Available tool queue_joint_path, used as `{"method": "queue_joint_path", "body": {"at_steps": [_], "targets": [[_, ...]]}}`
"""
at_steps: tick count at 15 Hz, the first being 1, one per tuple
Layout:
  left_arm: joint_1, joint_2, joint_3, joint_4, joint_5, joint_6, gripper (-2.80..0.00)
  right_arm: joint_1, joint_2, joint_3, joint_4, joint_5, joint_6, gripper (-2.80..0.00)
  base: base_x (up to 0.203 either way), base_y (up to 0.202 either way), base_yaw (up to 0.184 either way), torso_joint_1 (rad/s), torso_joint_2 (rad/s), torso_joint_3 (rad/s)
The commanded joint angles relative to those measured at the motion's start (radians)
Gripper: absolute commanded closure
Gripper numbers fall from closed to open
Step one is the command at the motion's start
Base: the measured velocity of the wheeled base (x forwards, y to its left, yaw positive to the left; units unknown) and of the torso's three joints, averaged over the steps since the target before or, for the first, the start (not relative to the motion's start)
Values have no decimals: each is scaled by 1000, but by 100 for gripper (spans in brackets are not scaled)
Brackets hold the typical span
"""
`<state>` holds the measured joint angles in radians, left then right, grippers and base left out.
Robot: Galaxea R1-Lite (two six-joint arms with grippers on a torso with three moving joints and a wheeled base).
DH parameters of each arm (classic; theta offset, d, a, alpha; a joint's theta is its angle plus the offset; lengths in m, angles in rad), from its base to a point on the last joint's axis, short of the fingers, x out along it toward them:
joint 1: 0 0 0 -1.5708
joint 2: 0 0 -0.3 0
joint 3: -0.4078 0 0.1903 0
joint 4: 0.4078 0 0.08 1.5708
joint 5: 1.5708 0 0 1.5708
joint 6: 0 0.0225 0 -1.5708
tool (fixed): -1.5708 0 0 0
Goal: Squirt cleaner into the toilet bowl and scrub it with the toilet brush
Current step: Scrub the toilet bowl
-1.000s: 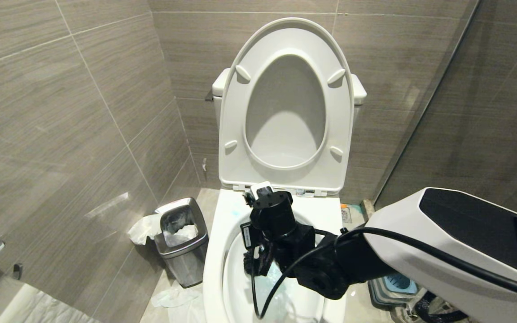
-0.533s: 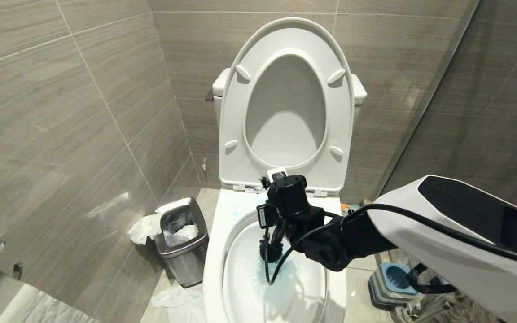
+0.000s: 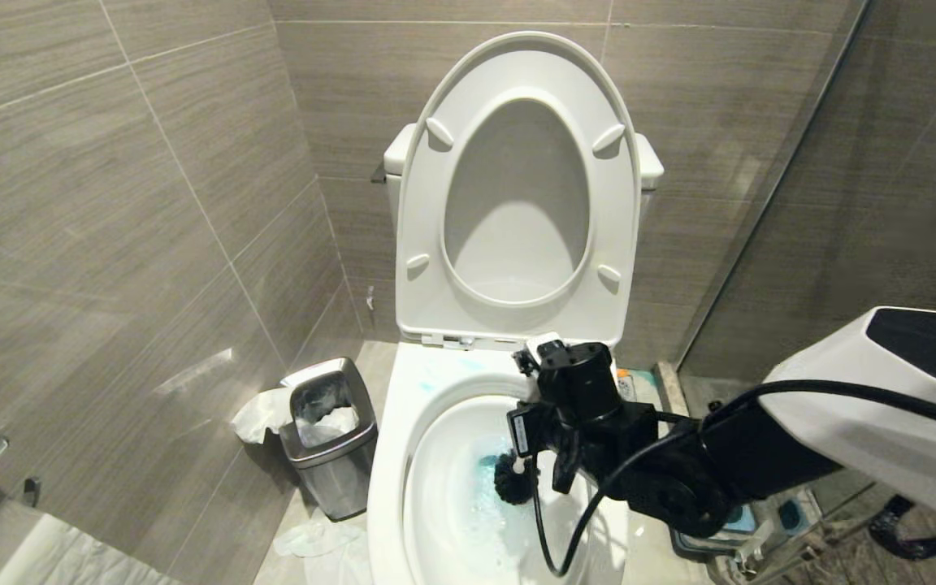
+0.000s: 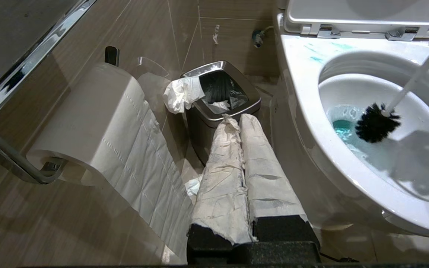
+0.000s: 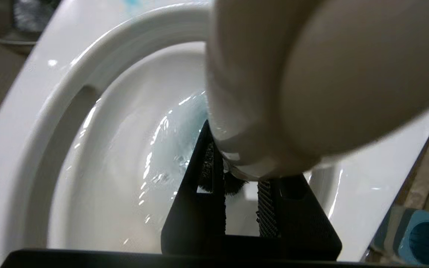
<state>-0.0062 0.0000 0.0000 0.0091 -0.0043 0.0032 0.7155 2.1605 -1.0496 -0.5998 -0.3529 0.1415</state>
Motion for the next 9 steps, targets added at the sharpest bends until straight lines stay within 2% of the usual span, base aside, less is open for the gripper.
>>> {"method": "queue_joint_path", "body": {"at_steps": [1,6,9], "targets": [[0,2,3,-1,0,0,0,55,-104,70,-9,5,37,0,0,0,0,0,0,0],[0,2,2,0,0,0,0,154,-128,72,-8,6,52,0,0,0,0,0,0,0],[0,2,2,0,0,0,0,157,-56,-53,-5,4,59,0,0,0,0,0,0,0]]}}
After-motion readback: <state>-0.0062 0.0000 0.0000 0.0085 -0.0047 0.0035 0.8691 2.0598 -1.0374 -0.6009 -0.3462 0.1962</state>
